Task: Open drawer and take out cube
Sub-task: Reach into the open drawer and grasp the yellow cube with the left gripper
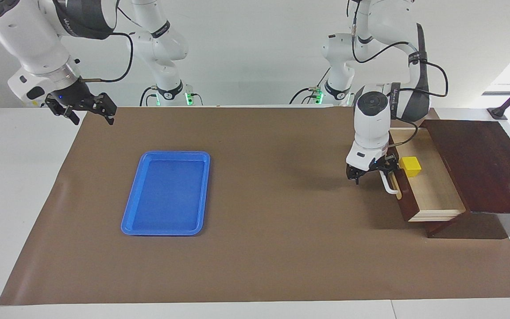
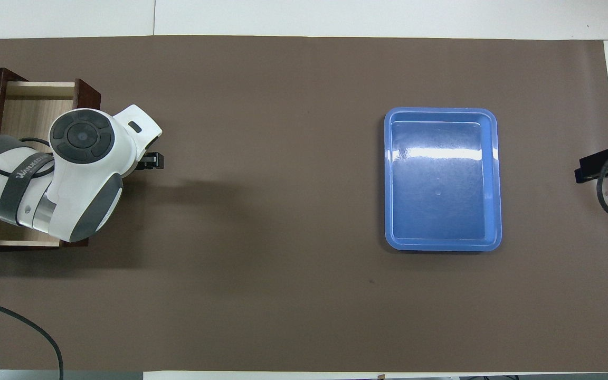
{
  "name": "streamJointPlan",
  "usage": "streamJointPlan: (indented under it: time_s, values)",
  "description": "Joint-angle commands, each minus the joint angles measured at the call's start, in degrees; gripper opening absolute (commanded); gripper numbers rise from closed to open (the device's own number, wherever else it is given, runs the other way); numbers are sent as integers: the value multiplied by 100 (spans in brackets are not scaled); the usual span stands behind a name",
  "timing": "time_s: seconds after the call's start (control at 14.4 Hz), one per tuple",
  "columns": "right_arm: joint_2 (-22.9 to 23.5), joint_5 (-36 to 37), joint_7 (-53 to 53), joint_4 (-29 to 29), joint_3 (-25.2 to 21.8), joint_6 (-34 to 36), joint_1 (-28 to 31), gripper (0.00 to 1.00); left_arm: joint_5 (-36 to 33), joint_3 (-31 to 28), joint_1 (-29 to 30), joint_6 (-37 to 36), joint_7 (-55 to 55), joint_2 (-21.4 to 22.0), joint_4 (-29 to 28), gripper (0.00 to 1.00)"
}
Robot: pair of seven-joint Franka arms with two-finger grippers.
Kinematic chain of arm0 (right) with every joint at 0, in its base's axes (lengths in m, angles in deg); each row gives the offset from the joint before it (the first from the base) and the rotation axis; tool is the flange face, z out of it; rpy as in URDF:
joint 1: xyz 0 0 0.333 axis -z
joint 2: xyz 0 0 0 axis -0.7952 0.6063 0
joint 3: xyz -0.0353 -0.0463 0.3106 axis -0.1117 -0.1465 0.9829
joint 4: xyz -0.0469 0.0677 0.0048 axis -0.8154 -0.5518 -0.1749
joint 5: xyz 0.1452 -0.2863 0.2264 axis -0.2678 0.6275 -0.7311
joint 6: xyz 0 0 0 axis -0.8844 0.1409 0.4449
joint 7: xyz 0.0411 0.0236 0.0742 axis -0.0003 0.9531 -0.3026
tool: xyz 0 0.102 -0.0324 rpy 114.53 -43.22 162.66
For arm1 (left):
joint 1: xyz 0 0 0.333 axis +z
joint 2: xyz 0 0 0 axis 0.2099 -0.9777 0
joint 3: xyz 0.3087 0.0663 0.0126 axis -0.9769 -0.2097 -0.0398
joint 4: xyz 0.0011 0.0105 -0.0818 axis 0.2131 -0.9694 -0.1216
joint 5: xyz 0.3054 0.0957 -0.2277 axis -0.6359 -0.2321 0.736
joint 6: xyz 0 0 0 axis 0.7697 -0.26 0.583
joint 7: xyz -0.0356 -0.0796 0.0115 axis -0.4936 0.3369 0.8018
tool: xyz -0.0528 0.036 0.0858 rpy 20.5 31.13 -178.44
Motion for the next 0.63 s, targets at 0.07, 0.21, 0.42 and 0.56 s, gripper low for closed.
streamJointPlan:
  time_s: [0.07, 0.21, 0.42, 0.56]
  values:
    - [-98, 17, -163, 99, 66, -81, 97, 100, 171, -43, -146, -374, -170, -80, 304, 100]
    - [-98, 17, -207, 99, 66, -81, 106, 100, 678, -78, -101, -1161, -170, -88, 995, 100]
    - [-98, 17, -207, 99, 66, -81, 106, 100, 1339, -105, 293, -2324, -266, -203, 2113, 100]
    - [-98, 17, -207, 99, 66, -73, 106, 100, 1813, -105, 758, -2432, -765, -54, 2177, 100]
